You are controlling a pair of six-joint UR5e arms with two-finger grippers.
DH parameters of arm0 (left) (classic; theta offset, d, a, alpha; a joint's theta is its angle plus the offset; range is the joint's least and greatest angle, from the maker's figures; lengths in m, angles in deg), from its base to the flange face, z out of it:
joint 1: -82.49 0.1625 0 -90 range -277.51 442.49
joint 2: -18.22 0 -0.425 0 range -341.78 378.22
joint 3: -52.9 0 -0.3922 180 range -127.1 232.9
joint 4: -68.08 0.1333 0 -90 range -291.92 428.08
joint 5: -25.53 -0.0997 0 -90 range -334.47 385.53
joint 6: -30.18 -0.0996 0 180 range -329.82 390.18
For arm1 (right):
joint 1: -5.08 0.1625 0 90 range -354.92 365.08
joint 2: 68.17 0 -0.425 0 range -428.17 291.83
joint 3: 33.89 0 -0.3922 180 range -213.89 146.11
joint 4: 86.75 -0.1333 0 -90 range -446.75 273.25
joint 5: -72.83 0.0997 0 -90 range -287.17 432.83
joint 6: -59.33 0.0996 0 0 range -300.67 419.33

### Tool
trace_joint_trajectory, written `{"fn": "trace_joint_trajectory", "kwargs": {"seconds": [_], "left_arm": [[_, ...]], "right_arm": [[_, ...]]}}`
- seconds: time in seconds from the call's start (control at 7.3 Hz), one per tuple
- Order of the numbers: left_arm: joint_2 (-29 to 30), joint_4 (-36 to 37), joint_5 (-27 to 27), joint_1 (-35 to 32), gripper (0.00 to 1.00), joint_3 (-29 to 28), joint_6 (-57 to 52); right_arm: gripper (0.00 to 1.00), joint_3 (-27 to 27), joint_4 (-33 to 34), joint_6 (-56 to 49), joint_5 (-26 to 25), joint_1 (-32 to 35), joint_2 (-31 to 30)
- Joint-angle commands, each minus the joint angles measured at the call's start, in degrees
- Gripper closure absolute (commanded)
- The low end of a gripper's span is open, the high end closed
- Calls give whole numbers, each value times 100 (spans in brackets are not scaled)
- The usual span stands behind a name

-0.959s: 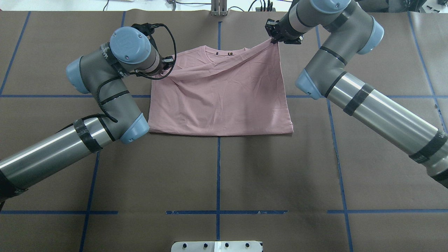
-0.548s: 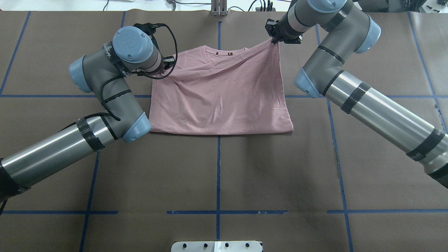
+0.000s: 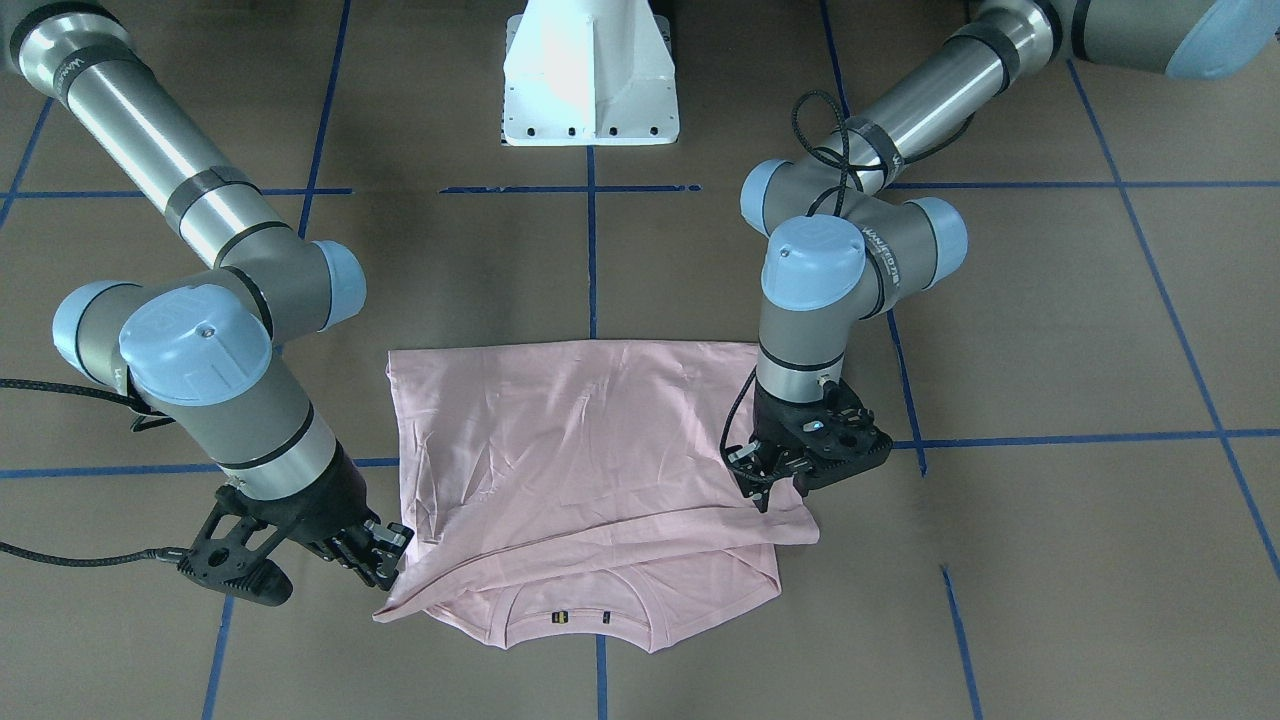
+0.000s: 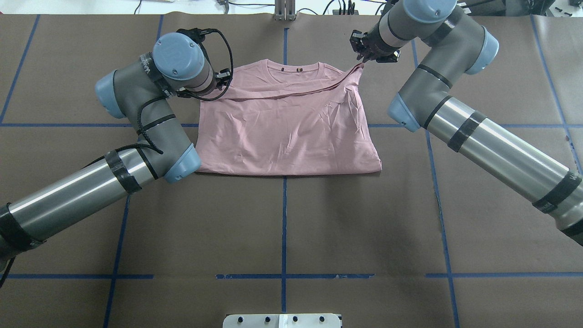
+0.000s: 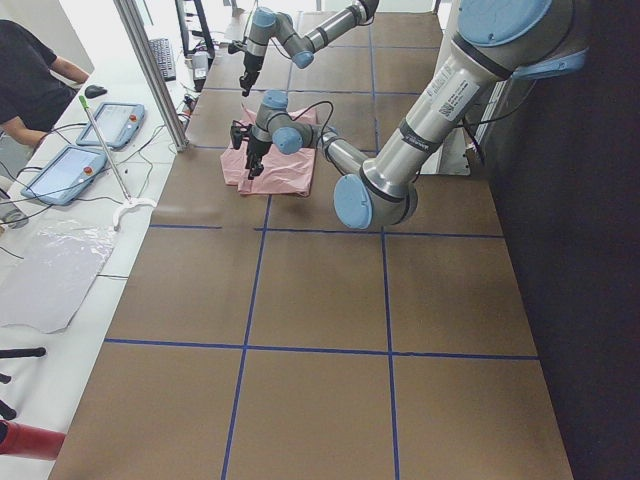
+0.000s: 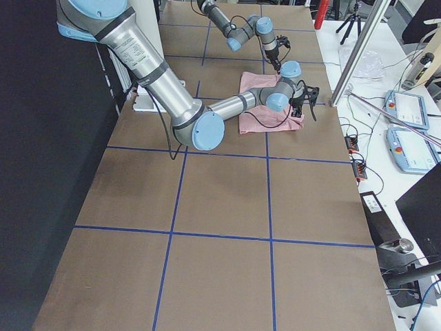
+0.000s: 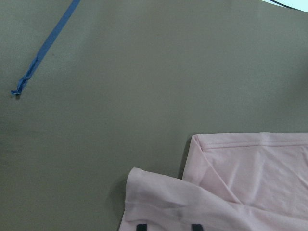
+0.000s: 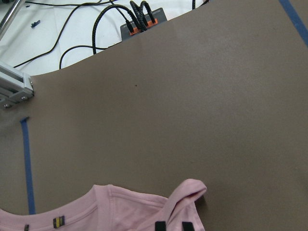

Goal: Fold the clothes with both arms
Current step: 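Lower the hem near the collar and open both grippers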

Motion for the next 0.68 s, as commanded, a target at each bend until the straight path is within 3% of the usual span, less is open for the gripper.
{"fn": "trace_joint_trajectory", "kwargs": {"seconds": [0.0,0.55], "left_arm": [[39,35,-55,-17,0,-15,22],[31,-44,-38,-53,0,-59,84]], "right_arm": [[0,1,-7,-17,18,4,-70],[0,63,2,-52,62,82,-70]]}}
